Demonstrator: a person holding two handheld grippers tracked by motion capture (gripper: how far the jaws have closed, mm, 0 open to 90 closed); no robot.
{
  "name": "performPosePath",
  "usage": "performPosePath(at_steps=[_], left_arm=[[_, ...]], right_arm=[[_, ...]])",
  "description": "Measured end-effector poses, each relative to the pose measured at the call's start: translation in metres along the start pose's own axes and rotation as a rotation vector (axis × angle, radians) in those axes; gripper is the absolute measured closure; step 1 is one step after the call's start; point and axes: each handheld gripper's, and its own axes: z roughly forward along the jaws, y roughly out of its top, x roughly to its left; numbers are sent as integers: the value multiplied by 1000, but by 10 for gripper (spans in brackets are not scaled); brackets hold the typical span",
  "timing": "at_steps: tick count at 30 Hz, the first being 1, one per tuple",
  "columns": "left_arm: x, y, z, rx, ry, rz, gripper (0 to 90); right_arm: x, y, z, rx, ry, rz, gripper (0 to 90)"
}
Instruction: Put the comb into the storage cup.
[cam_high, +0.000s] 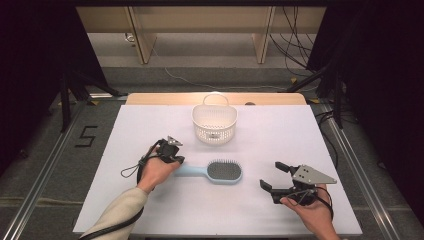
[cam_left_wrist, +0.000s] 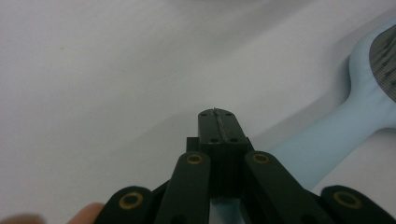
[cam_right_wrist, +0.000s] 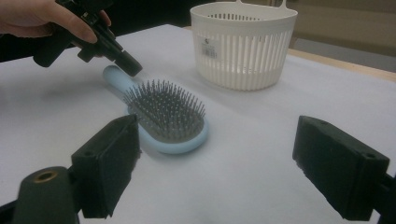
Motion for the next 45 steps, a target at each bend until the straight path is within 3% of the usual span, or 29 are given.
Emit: performPosePath(at_steps=[16,38,45], left_arm=[[-6,-1,1,62,-8,14,898],[-29,-15,-15,140,-29,91,898],[-42,-22,-21,156,-24,139,898]], right_arm=[[0,0,0,2,2,0,157],[-1,1,-3,-6,-6,4,157],[-1,1,-3,-7,-6,3,157]])
